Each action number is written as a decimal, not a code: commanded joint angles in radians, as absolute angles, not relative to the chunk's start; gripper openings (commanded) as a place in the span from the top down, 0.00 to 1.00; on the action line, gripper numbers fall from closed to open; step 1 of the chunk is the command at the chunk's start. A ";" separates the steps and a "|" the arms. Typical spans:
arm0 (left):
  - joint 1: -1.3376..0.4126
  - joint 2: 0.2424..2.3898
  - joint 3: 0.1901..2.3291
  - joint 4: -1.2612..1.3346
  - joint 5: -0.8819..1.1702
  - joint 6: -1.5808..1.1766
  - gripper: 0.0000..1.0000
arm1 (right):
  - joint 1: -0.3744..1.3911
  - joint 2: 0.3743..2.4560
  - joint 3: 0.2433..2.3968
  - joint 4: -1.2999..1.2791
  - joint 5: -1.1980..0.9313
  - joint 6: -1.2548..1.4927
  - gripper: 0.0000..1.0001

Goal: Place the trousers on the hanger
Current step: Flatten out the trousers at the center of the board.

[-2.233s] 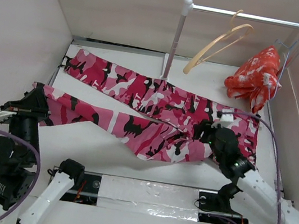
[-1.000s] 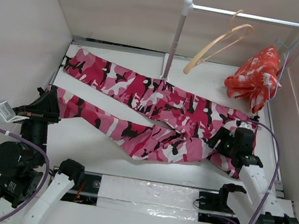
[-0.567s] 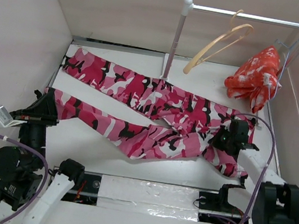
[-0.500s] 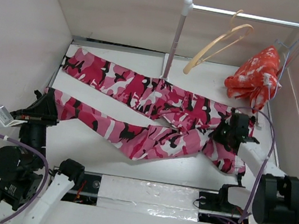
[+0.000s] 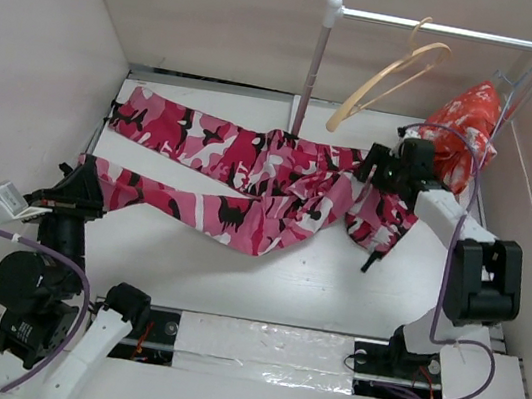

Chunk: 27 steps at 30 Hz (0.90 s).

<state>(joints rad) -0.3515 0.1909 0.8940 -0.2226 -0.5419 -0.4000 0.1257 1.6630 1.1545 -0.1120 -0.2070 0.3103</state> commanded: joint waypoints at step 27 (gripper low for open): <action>-0.354 0.147 0.890 -0.149 -0.503 -0.403 1.00 | -0.047 0.804 0.359 -0.190 0.100 0.485 0.26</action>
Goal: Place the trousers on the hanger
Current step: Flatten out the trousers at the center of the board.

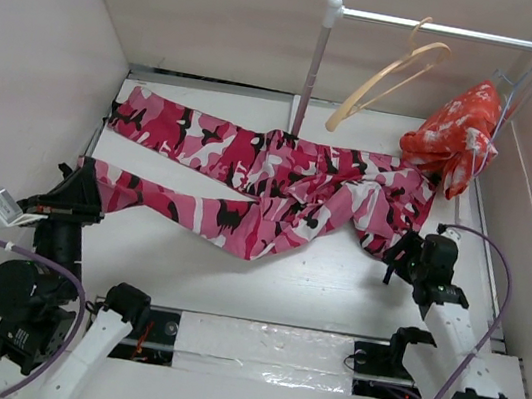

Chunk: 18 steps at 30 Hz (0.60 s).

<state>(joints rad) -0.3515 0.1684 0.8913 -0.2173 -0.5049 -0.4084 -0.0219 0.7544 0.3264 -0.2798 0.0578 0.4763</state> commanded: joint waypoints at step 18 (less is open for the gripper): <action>-0.354 0.322 1.006 -0.181 -0.450 -0.402 1.00 | -0.147 0.808 0.679 -0.262 0.081 0.350 1.00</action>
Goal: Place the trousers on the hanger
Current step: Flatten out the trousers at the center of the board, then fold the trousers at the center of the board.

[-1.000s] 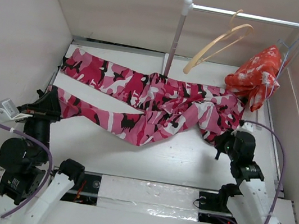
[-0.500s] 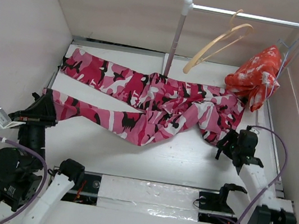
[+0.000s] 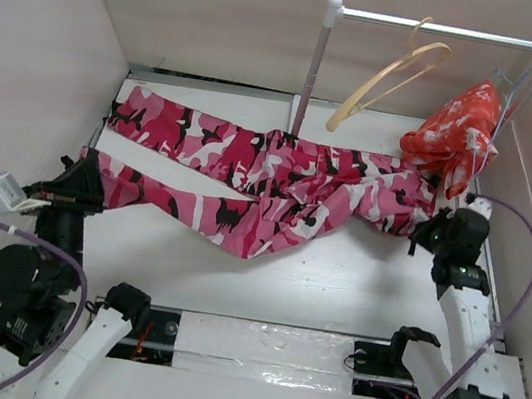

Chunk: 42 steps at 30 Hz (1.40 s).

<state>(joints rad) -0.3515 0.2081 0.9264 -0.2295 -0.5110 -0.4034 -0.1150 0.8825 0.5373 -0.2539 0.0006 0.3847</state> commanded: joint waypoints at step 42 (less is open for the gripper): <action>0.393 1.715 1.818 -0.671 -0.313 -0.561 1.00 | -0.370 1.497 1.273 -0.415 0.252 0.437 1.00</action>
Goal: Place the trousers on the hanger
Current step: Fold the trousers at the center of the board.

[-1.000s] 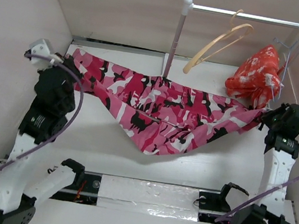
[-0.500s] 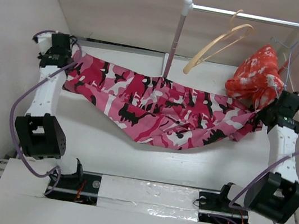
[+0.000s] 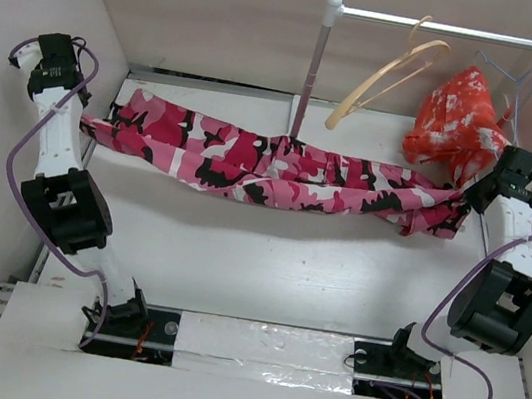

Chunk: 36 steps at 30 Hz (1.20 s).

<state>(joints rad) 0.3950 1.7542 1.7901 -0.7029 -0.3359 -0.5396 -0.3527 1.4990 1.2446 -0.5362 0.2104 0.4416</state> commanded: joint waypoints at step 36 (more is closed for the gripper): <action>0.150 2.174 2.165 -0.608 -0.468 -0.377 1.00 | -0.295 1.718 1.442 -0.284 0.364 0.379 1.00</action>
